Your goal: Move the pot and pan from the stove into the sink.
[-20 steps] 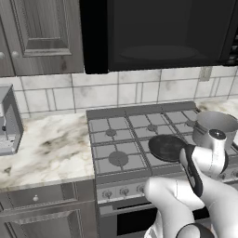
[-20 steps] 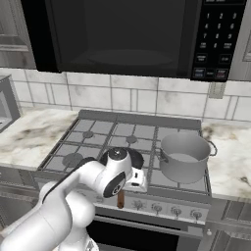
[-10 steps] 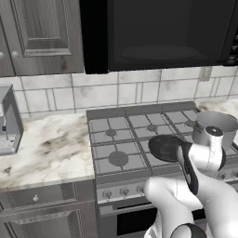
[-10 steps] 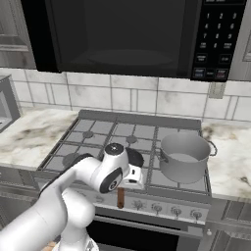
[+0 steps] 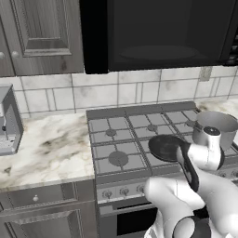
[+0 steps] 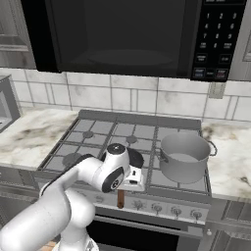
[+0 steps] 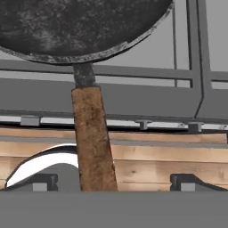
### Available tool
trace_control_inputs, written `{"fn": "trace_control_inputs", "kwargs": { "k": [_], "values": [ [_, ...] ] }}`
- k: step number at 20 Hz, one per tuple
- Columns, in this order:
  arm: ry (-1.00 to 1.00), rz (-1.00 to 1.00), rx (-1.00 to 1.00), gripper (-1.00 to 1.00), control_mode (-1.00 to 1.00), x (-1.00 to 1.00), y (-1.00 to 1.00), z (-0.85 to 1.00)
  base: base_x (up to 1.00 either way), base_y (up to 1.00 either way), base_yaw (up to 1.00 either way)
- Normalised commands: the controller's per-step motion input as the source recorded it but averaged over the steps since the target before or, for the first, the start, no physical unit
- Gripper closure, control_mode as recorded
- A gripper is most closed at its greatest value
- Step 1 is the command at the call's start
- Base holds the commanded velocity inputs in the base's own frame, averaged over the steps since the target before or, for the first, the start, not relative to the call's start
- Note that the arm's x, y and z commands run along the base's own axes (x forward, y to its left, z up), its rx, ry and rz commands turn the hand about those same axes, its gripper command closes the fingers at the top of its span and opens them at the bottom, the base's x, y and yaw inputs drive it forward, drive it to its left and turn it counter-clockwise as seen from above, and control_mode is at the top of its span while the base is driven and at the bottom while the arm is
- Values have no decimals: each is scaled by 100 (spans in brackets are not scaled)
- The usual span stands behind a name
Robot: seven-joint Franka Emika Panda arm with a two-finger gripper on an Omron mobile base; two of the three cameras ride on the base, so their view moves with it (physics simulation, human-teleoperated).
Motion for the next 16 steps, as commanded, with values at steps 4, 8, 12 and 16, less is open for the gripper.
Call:
{"fn": "trace_control_inputs", "kwargs": {
  "k": [4,8,12,16],
  "values": [
    [1,1,-1,-100,-100,0,29,-69,0,0,0],
    [0,0,-3,-100,-100,0,34,-51,0,0,0],
    [0,0,-4,-100,-100,0,16,-26,0,0,0],
    [0,0,0,100,-100,0,0,0,0,0,0]
  ]
}}
